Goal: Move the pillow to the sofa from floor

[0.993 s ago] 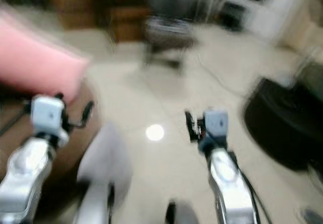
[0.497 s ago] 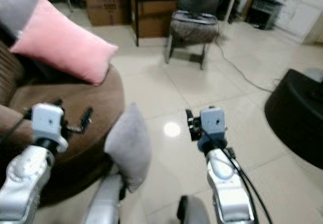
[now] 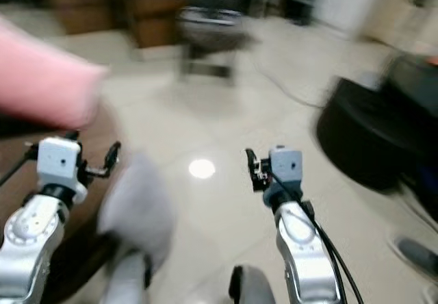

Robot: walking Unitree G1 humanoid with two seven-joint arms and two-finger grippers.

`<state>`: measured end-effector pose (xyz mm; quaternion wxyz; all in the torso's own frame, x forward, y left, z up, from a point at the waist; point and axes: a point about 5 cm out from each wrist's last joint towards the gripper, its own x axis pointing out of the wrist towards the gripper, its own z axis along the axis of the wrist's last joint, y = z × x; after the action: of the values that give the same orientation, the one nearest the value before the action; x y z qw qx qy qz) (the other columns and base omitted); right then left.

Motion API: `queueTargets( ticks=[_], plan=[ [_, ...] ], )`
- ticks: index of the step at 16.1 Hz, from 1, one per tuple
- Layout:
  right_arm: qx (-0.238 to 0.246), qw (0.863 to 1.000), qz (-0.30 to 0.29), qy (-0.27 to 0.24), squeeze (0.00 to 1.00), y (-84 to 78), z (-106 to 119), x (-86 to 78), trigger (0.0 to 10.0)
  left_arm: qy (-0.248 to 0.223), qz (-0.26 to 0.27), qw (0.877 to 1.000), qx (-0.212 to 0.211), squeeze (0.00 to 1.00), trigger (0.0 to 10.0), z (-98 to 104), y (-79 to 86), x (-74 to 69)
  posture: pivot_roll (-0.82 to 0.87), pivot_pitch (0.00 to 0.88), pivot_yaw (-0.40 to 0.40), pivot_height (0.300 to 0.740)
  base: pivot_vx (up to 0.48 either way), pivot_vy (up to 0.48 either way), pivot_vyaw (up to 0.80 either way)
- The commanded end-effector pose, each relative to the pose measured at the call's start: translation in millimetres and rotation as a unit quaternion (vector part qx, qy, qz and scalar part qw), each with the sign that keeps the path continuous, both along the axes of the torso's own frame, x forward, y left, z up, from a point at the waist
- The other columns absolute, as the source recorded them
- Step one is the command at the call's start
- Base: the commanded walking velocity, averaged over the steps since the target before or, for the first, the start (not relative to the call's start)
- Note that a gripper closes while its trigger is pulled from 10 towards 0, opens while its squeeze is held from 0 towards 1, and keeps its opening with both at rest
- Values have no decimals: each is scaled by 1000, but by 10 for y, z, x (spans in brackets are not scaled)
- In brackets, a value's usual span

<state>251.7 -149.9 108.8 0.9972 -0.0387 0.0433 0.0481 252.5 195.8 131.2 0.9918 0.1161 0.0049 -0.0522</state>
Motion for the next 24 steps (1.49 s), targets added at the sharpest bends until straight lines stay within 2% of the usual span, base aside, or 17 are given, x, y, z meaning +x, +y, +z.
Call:
queueTargets(
  ticks=[1,3,6,8,10,15,17,24],
  plan=[
    [-1,1000,-6,-2,0,-52,18,5,10000,-2,-17,1000,-2,0,10000,9,-84,17,89,0,-63,625,341,0,0],
    [-2,1000,-2,-3,0,-46,20,7,10000,-2,-14,1000,-1,0,10000,9,-76,16,89,0,-63,625,338,0,0],
    [-32,999,24,0,0,-14,8,12,10000,-2,-12,1000,0,0,10000,3,-67,9,94,0,-69,625,338,0,267],
    [-18,1000,23,-1,0,-9,9,12,10000,-1,-11,1000,0,0,10000,3,-62,0,94,0,-69,625,291,0,800],
    [0,1000,22,8,0,-14,-10,5,10000,3,-7,1000,-1,0,10000,-15,-34,-22,99,0,-74,625,0,0,0],
    [4,999,38,12,0,11,-20,-13,10000,9,-7,1000,1,0,10000,-32,-23,-38,100,0,-72,625,0,0,0],
    [4,999,41,15,0,20,-24,-16,10000,12,-11,1000,0,0,10000,-42,-37,-39,100,0,-72,615,0,0,0],
    [-3,999,46,23,0,-22,-25,-64,10000,29,-11,999,-19,0,10000,-90,-59,-57,84,0,-71,535,0,0,0]
  ],
)
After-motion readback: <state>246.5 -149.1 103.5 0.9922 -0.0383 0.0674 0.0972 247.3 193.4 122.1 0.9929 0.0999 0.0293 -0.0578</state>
